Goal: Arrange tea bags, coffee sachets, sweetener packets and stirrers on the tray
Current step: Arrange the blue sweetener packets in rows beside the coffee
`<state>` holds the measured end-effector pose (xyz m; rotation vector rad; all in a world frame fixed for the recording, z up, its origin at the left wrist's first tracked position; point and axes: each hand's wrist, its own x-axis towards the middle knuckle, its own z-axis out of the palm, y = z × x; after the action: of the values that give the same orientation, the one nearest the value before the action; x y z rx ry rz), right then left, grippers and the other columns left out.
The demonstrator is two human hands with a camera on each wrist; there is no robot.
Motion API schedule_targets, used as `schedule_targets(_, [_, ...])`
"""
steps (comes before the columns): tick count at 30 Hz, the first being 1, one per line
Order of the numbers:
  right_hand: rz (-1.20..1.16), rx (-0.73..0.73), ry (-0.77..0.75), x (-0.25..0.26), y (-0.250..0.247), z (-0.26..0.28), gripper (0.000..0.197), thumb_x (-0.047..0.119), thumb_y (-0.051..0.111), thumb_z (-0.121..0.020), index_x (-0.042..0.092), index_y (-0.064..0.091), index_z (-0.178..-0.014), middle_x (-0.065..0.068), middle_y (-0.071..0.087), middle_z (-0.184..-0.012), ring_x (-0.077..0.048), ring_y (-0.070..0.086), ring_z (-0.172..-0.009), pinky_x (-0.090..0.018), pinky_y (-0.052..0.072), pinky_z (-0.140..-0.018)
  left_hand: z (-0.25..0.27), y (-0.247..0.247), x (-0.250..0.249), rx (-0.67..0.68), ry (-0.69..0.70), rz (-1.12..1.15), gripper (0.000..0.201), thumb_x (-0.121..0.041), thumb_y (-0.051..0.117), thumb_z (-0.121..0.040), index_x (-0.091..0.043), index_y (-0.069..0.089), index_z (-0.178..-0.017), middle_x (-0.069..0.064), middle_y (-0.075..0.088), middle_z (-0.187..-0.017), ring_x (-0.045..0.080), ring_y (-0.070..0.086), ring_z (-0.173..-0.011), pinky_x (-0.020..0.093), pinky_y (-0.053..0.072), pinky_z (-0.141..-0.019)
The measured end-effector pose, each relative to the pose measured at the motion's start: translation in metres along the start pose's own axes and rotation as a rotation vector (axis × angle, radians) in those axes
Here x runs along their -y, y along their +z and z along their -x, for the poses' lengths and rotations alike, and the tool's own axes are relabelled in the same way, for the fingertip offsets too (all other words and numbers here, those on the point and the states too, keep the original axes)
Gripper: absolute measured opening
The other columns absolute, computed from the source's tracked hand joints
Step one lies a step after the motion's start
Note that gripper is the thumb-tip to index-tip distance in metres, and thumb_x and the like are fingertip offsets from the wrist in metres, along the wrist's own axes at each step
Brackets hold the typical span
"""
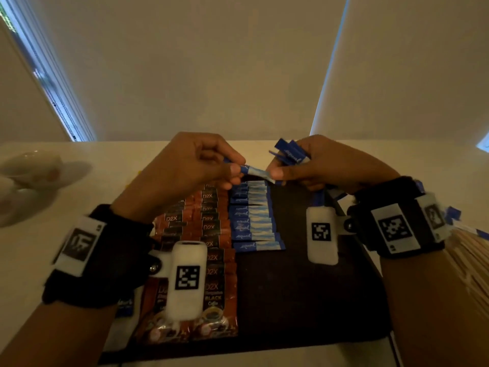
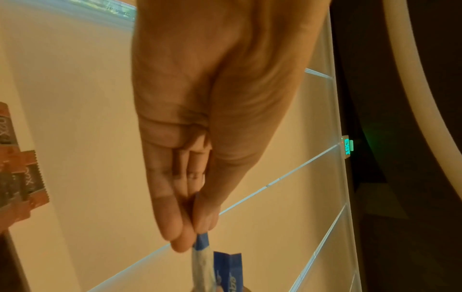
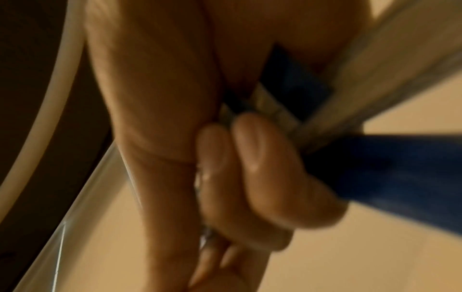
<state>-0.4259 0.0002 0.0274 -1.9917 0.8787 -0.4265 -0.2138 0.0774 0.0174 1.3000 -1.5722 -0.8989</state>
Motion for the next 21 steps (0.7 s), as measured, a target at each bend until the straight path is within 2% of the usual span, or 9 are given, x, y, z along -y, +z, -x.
schedule_targets(3, [-0.009, -0.087, 0.055, -0.007, -0.002, -0.002, 0.017, 0.024, 0.070, -0.079, 0.007, 0.067, -0.082, -0.022, 0.051, -0.077, -0.005, 0.034, -0.040, -0.016, 0.029, -0.038, -0.001, 0.005, 0.001, -0.041, 0.031, -0.052, 0.011, 0.001, 0.066, -0.081, -0.008, 0.065, -0.088, 0.010, 0.072, -0.079, 0.014, 0.070, -0.073, 0.021, 0.057, -0.065])
schedule_targets(5, [-0.007, -0.118, 0.053, -0.007, 0.000, -0.002, 0.017, 0.021, 0.071, -0.080, 0.005, 0.068, -0.083, -0.021, 0.052, -0.077, -0.005, 0.034, -0.040, -0.017, 0.029, -0.038, -0.002, 0.008, 0.002, -0.048, 0.027, -0.054, 0.020, -0.002, 0.068, -0.080, -0.010, 0.061, -0.097, 0.007, 0.071, -0.079, 0.012, 0.070, -0.073, 0.021, 0.056, -0.062])
schedule_targets(8, [0.042, -0.159, -0.016, 0.002, 0.004, 0.001, 0.007, 0.015, 0.071, -0.081, 0.010, 0.068, -0.077, -0.014, 0.058, -0.071, -0.003, 0.042, -0.043, -0.015, 0.034, -0.042, -0.003, 0.012, 0.002, -0.008, -0.010, 0.008, 0.039, -0.016, 0.071, -0.077, -0.013, 0.056, -0.113, 0.007, 0.072, -0.085, 0.015, 0.071, -0.080, 0.025, 0.058, -0.064])
schedule_targets(10, [0.072, -0.151, -0.082, 0.009, 0.009, 0.003, 0.008, 0.015, 0.071, -0.081, 0.009, 0.068, -0.077, -0.017, 0.062, -0.072, -0.005, 0.048, -0.050, -0.012, 0.037, -0.046, -0.002, 0.016, 0.000, 0.006, 0.000, 0.019, 0.037, -0.021, 0.070, -0.075, -0.010, 0.061, -0.109, 0.010, 0.072, -0.086, 0.018, 0.071, -0.079, 0.026, 0.058, -0.066])
schedule_targets(12, [0.102, -0.161, -0.124, 0.013, 0.014, 0.002, 0.011, 0.016, 0.072, -0.080, 0.006, 0.070, -0.083, -0.020, 0.066, -0.079, -0.017, 0.055, -0.057, -0.014, 0.041, -0.050, -0.001, 0.021, 0.000, 0.006, 0.036, 0.017, 0.025, -0.016, 0.068, -0.077, -0.004, 0.066, -0.099, 0.014, 0.072, -0.085, 0.018, 0.071, -0.074, 0.023, 0.057, -0.064])
schedule_targets(14, [0.112, -0.194, -0.122, 0.013, 0.014, 0.001, 0.012, 0.018, 0.073, -0.079, 0.008, 0.069, -0.083, -0.014, 0.067, -0.077, -0.012, 0.059, -0.059, -0.013, 0.045, -0.053, -0.001, 0.023, 0.002, -0.042, 0.041, 0.052, 0.017, -0.010, 0.068, -0.079, -0.002, 0.068, -0.094, 0.013, 0.072, -0.081, 0.016, 0.070, -0.069, 0.020, 0.055, -0.061])
schedule_targets(16, [0.119, -0.207, -0.088, 0.012, 0.013, 0.002, 0.016, 0.023, 0.074, -0.077, 0.009, 0.066, -0.078, -0.013, 0.062, -0.072, -0.007, 0.057, -0.056, -0.011, 0.043, -0.050, -0.002, 0.021, 0.003, -0.092, 0.025, 0.120, 0.020, -0.012, 0.069, -0.075, -0.004, 0.069, -0.093, 0.009, 0.072, -0.078, 0.014, 0.069, -0.067, 0.018, 0.054, -0.060])
schedule_targets(20, [0.131, -0.217, -0.100, 0.011, 0.011, 0.004, 0.035, 0.025, 0.073, -0.077, -0.008, 0.062, -0.084, -0.014, 0.052, -0.063, -0.009, 0.049, -0.054, -0.012, 0.037, -0.047, -0.002, 0.019, 0.002, -0.085, -0.010, 0.187, 0.028, -0.018, 0.069, -0.068, -0.005, 0.069, -0.094, 0.009, 0.073, -0.077, 0.013, 0.069, -0.067, 0.017, 0.055, -0.061])
schedule_targets(21, [0.145, -0.217, -0.109, 0.011, 0.011, 0.004, 0.036, 0.025, 0.072, -0.078, -0.009, 0.063, -0.087, -0.019, 0.054, -0.065, -0.010, 0.050, -0.055, -0.013, 0.038, -0.049, -0.002, 0.019, 0.001, -0.069, -0.020, 0.174, 0.028, -0.018, 0.069, -0.068, -0.006, 0.069, -0.093, 0.009, 0.073, -0.077, 0.012, 0.069, -0.067, 0.017, 0.055, -0.061])
